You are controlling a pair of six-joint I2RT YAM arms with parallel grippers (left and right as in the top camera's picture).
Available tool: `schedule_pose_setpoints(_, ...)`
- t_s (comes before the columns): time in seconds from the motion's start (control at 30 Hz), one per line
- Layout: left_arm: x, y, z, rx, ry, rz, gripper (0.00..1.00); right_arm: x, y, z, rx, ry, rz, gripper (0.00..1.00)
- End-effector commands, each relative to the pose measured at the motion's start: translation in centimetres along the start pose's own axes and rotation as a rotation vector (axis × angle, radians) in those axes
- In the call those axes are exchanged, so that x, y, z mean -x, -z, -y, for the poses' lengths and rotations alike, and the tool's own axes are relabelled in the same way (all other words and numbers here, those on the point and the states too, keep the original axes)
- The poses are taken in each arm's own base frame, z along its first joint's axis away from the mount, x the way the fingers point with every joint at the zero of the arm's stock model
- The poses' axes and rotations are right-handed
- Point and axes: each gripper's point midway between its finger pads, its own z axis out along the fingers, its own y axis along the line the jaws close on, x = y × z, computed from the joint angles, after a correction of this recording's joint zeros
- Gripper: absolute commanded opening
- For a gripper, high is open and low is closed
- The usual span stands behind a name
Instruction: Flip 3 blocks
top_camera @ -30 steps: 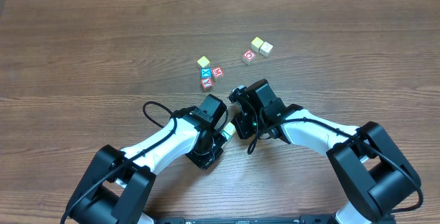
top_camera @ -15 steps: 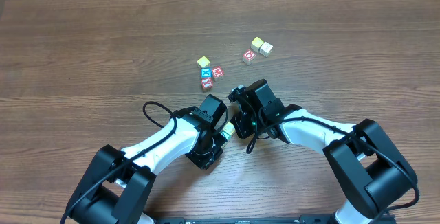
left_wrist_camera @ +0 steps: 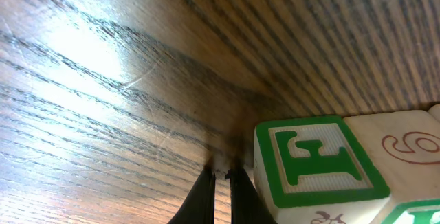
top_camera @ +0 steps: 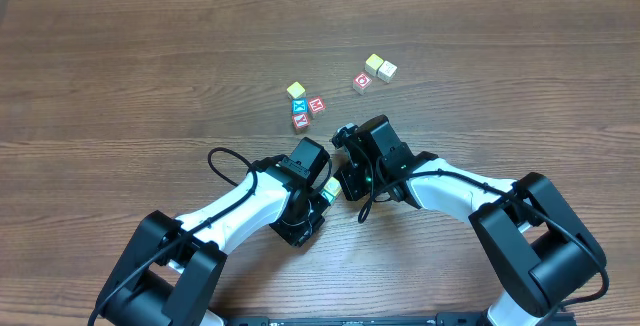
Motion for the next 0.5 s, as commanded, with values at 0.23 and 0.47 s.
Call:
schedule_pose_setpoints(0.23,-0.42,-0.41,0.09,0.002,0.0,-0.009,0.04,-1.2,-1.04,-1.29,0.053,0.007,-0.037,0.05)
schedule_pose_setpoints(0.47,-0.42,-0.41,0.09,0.002,0.0,-0.009,0.04,-1.05,-1.11,-1.3,0.054,0.01,-0.03,0.05)
